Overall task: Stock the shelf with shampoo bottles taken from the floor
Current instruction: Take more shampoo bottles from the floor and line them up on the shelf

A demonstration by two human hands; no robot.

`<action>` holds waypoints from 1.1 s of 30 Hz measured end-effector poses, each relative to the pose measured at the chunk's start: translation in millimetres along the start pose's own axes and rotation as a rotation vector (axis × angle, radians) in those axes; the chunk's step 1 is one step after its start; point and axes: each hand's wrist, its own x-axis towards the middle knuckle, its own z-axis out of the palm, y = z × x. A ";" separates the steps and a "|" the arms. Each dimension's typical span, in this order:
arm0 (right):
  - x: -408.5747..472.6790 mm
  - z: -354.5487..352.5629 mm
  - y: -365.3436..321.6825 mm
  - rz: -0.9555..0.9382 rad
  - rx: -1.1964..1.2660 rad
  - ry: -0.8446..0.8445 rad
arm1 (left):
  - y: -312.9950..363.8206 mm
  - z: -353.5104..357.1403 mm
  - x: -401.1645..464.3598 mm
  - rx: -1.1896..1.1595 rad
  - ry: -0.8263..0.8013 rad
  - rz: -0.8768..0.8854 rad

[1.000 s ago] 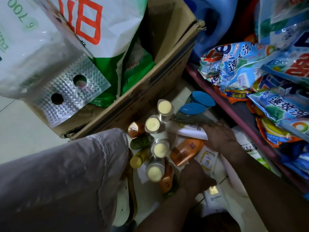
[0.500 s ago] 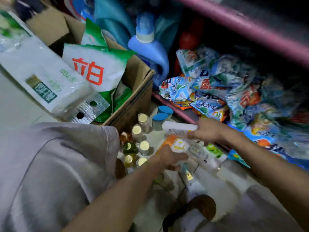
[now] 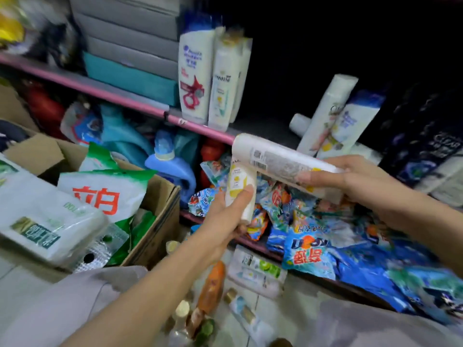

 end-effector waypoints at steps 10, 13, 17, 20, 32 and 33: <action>62.0 9.1 -30.5 -0.053 -0.748 0.482 | 48.6 5.7 30.8 0.101 -0.028 0.183; 80.2 20.2 -21.3 -0.054 -0.903 0.448 | 58.9 3.6 32.2 0.126 -0.036 0.232; 98.9 24.8 -3.7 -0.063 -0.971 0.400 | 62.5 3.6 29.3 0.100 -0.045 0.230; 106.7 19.8 7.6 -0.014 -0.944 0.386 | 59.6 3.8 28.6 0.086 -0.047 0.209; 129.7 -10.0 42.0 0.110 -0.933 0.379 | 54.6 7.0 34.4 0.122 -0.059 0.207; 131.6 -12.0 44.4 0.118 -0.954 0.375 | 54.8 7.2 35.3 0.124 -0.061 0.211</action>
